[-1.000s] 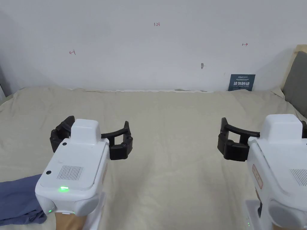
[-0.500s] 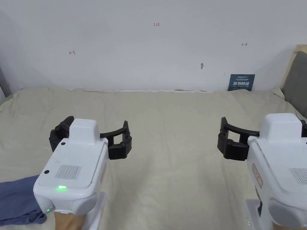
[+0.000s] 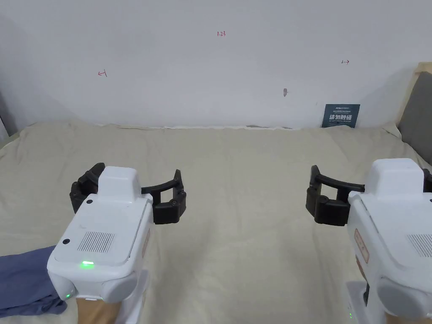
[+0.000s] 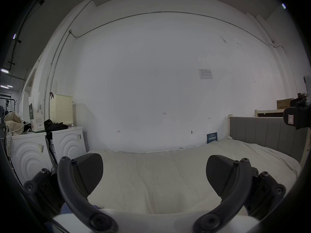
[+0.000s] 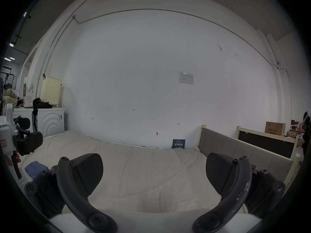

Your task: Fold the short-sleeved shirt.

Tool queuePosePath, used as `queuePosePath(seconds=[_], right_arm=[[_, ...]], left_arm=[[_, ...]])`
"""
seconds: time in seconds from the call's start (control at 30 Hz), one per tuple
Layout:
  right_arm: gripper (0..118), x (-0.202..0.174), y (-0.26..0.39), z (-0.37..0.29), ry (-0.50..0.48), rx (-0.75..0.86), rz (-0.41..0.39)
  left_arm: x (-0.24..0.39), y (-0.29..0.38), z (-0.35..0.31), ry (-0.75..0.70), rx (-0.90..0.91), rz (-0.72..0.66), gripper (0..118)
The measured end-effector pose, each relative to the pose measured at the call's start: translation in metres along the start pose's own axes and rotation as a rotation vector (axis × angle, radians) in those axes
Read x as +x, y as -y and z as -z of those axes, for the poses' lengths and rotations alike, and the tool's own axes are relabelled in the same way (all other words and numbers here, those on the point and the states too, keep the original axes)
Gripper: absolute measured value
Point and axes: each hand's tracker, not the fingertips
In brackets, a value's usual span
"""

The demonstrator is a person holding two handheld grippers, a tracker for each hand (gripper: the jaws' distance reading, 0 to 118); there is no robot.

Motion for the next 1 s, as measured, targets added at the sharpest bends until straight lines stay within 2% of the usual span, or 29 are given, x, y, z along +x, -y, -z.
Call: queuePosePath(seconds=[0.1, 0.23, 0.3, 0.4, 0.53, 0.77, 1.0], right_arm=[[118, -0.004, -0.004, 0.005, 0.066, -0.089, 0.027], [118, -0.003, -0.015, 0.015, 0.127, -0.313, 0.185], [118, -0.003, -0.021, 0.019, 0.178, -0.434, 0.228], [118, -0.002, -0.024, 0.023, 0.14, -0.51, 0.236], [118, -0.002, -0.019, 0.02, 0.121, -0.48, 0.268], [118, -0.008, -0.019, 0.016, 0.15, -0.434, 0.246], [118, -0.008, -0.016, 0.017, 0.112, -0.438, 0.267]], left_arm=[[-0.001, -0.001, 0.0, 0.001, -0.002, -0.004, 118], [-0.003, -0.005, -0.002, 0.003, 0.001, -0.022, 118], [-0.004, -0.005, -0.002, 0.001, 0.006, -0.027, 118], [-0.005, -0.007, -0.002, 0.0, 0.007, -0.029, 118], [-0.006, -0.008, -0.003, 0.0, 0.012, -0.028, 118], [-0.007, -0.008, -0.005, 0.0, 0.018, -0.031, 118], [-0.007, -0.009, -0.006, 0.0, 0.02, -0.033, 118]])
